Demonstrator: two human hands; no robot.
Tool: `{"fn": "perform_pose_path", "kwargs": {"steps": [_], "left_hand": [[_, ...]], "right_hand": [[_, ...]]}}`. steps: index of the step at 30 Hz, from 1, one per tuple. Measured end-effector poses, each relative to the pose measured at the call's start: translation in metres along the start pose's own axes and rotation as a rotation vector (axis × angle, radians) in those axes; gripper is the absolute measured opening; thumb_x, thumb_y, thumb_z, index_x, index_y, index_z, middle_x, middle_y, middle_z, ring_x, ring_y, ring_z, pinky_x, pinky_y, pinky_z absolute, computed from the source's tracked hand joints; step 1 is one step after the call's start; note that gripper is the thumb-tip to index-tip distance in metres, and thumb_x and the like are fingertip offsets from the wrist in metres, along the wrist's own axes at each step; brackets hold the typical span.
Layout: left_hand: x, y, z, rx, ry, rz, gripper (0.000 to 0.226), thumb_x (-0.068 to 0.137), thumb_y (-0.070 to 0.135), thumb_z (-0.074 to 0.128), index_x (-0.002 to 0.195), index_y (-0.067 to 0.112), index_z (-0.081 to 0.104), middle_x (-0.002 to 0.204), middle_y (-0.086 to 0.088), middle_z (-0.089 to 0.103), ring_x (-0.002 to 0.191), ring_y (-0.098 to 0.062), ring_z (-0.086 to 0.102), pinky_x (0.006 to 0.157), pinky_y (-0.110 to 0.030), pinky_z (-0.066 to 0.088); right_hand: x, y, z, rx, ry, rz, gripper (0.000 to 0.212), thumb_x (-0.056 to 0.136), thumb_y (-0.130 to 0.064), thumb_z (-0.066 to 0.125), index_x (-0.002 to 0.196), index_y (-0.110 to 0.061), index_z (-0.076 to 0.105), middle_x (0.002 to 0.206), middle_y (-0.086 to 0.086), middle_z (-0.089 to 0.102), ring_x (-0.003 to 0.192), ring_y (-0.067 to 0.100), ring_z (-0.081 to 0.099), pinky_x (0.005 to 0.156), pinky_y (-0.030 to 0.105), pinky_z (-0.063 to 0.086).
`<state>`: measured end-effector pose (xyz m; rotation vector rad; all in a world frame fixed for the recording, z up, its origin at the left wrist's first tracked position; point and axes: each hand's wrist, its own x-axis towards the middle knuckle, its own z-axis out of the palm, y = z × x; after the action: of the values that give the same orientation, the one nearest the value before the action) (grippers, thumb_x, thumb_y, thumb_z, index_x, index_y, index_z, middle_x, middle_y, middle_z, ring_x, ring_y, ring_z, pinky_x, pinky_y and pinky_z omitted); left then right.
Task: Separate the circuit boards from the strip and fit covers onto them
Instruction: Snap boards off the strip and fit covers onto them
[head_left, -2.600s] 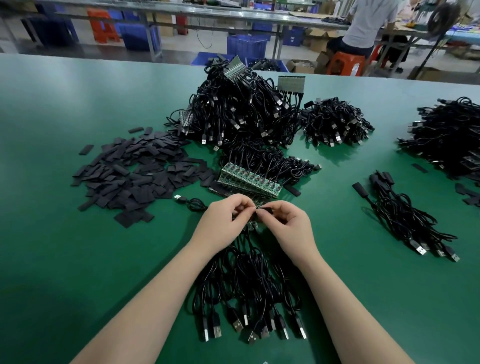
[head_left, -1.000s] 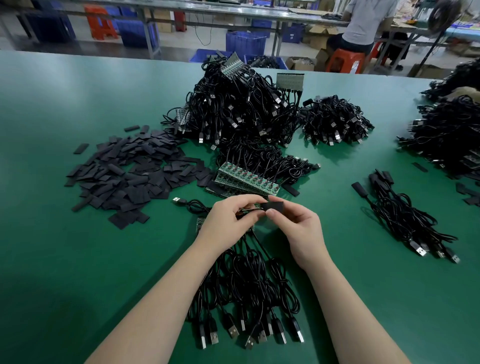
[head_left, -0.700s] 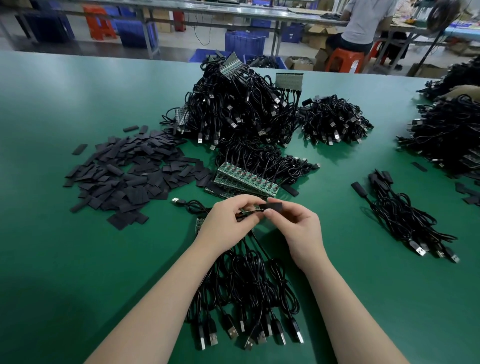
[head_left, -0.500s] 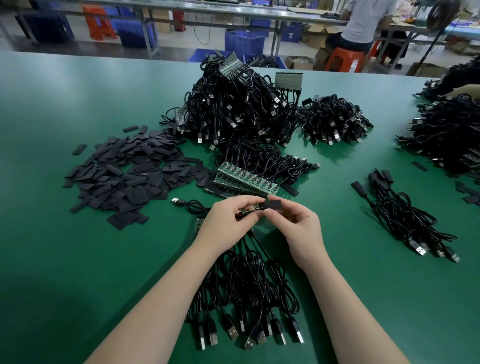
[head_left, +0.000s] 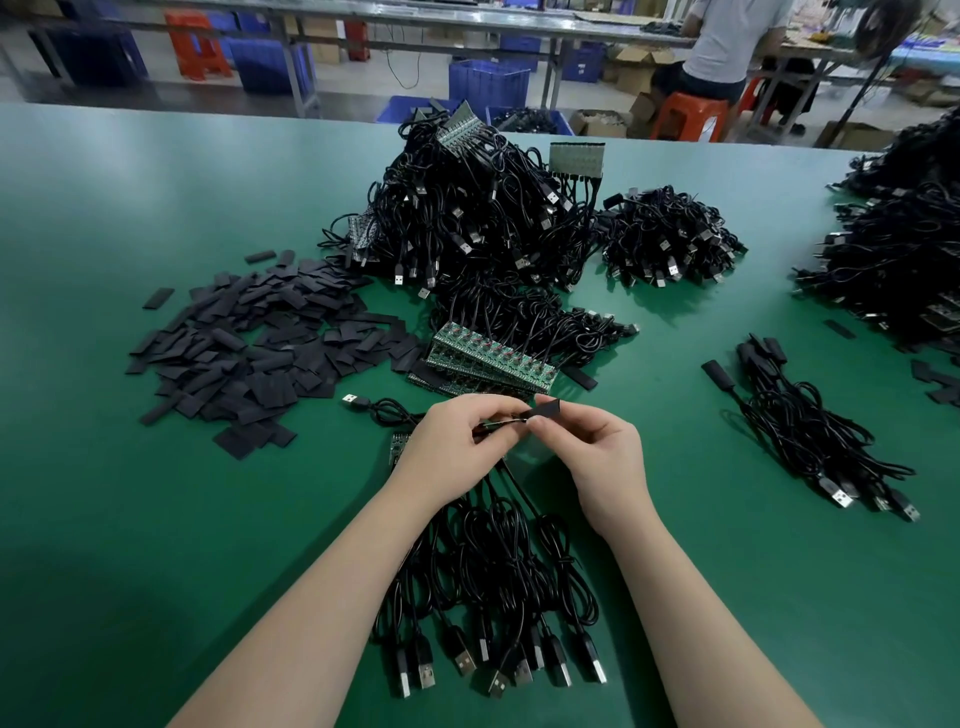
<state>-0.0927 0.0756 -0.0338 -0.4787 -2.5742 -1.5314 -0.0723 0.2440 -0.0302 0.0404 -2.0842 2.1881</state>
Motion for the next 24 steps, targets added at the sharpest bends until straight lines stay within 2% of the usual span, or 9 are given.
{"fn": "perform_pose_path", "kwargs": {"steps": [3,6,10,13,17,20,24], "left_hand": [[-0.0014,0.0001,-0.0008,-0.016,0.006,0.003,0.026,0.079,0.056,0.057,0.105,0.054,0.06,0.1,0.03,0.066,0.096,0.007,0.062,0.085,-0.025,0.054],[-0.002,0.0008,-0.0001,-0.053,0.009,-0.003,0.024,0.08,0.05,0.062,0.104,0.05,0.066,0.099,0.025,0.068,0.095,0.005,0.063,0.084,-0.026,0.055],[-0.0009,0.0026,-0.0005,-0.085,0.013,-0.025,0.024,0.081,0.04,0.067,0.1,0.054,0.066,0.089,0.021,0.067,0.076,-0.003,0.066,0.071,-0.028,0.057],[-0.0013,0.0032,-0.0007,-0.1,0.032,-0.022,0.028,0.078,0.043,0.069,0.103,0.054,0.065,0.093,0.024,0.065,0.074,0.0,0.065,0.066,-0.016,0.051],[-0.0019,0.0021,-0.0007,-0.092,0.053,-0.002,0.027,0.077,0.046,0.069,0.102,0.056,0.066,0.101,0.027,0.066,0.091,0.002,0.065,0.076,-0.019,0.051],[-0.0021,0.0027,-0.0011,-0.045,0.047,0.002,0.029,0.08,0.047,0.064,0.104,0.062,0.063,0.102,0.027,0.066,0.1,0.005,0.062,0.086,-0.024,0.053],[-0.0013,0.004,-0.0014,-0.022,0.019,0.008,0.03,0.084,0.044,0.062,0.111,0.057,0.06,0.106,0.025,0.067,0.104,0.007,0.06,0.09,-0.03,0.053]], "right_hand": [[-0.0005,0.0,0.0001,0.002,0.002,-0.005,0.019,0.078,-0.018,0.081,0.088,-0.033,0.081,0.095,-0.007,0.077,0.087,0.009,0.072,0.075,0.02,0.055],[-0.0004,-0.0005,0.0005,0.006,0.005,-0.01,0.021,0.078,-0.021,0.08,0.091,-0.036,0.08,0.092,-0.007,0.078,0.084,0.006,0.07,0.076,0.019,0.056],[-0.0005,-0.0003,0.0017,0.082,0.053,0.009,0.023,0.082,-0.014,0.079,0.088,-0.036,0.08,0.087,-0.005,0.078,0.078,0.003,0.069,0.072,0.015,0.052],[-0.0003,0.0004,0.0019,0.083,0.069,-0.004,0.024,0.084,-0.011,0.077,0.087,-0.035,0.08,0.08,-0.005,0.076,0.074,0.006,0.067,0.07,0.018,0.052],[-0.0011,0.0006,0.001,0.083,0.018,-0.021,0.028,0.085,-0.011,0.076,0.1,-0.035,0.078,0.071,-0.005,0.067,0.068,0.009,0.06,0.068,0.019,0.052],[-0.0017,-0.0008,0.0003,0.107,-0.009,-0.018,0.028,0.083,-0.017,0.077,0.101,-0.038,0.078,0.078,-0.006,0.072,0.071,0.008,0.064,0.072,0.019,0.053],[-0.002,-0.0029,0.0012,0.139,0.011,-0.007,0.024,0.075,-0.025,0.08,0.095,-0.038,0.079,0.085,-0.005,0.076,0.076,0.004,0.067,0.074,0.017,0.053]]}}
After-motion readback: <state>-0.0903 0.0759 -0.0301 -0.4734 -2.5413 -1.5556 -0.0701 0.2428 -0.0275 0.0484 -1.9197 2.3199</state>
